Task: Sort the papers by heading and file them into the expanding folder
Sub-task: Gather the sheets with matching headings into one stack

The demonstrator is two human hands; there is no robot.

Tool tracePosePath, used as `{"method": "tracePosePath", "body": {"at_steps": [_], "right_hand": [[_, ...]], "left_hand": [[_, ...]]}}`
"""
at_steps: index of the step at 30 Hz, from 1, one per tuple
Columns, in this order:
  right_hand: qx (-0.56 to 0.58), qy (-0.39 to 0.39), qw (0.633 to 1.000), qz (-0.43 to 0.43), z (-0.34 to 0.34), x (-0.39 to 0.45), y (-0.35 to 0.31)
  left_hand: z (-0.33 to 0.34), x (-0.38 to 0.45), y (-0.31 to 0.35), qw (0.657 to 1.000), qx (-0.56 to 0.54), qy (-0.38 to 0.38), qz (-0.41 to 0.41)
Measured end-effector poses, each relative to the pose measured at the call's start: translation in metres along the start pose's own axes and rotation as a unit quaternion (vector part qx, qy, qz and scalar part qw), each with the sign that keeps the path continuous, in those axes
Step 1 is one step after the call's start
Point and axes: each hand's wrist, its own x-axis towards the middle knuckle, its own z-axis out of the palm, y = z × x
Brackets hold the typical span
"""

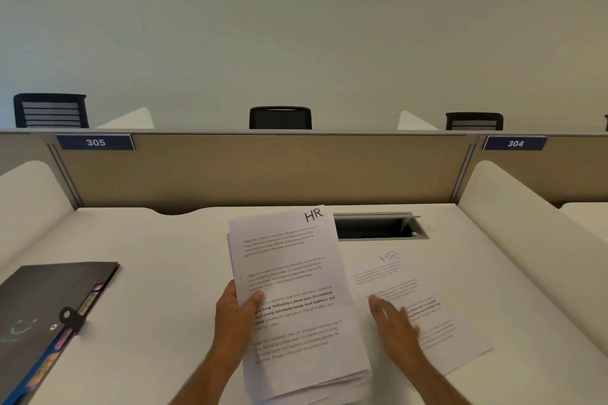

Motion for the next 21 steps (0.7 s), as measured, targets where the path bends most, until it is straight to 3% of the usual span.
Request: {"method": "tracePosePath", "body": {"at_steps": [2,4,10,16,21], "right_hand": [[0.189,-0.032,0.98,-0.051,0.002,-0.01,-0.028],[0.277,-0.067,0.954,-0.088,0.002,-0.016,-0.052],[0.252,0.015,0.947,-0.196,0.015,-0.026,-0.077],[0.29,0.025,0.944,-0.157,0.032,-0.033,-0.07],[0.309,0.01,0.939,-0.148,0.034,-0.03,-0.066]], "left_hand": [[0.003,-0.003,0.005,1.0,0.009,0.001,0.023],[0.007,-0.007,0.011,0.999,0.011,-0.001,0.05],[0.009,-0.024,0.034,0.986,0.047,-0.017,0.159],[0.005,-0.029,0.034,0.985,0.041,0.027,0.165],[0.003,-0.026,0.025,0.988,0.027,0.014,0.154]]}}
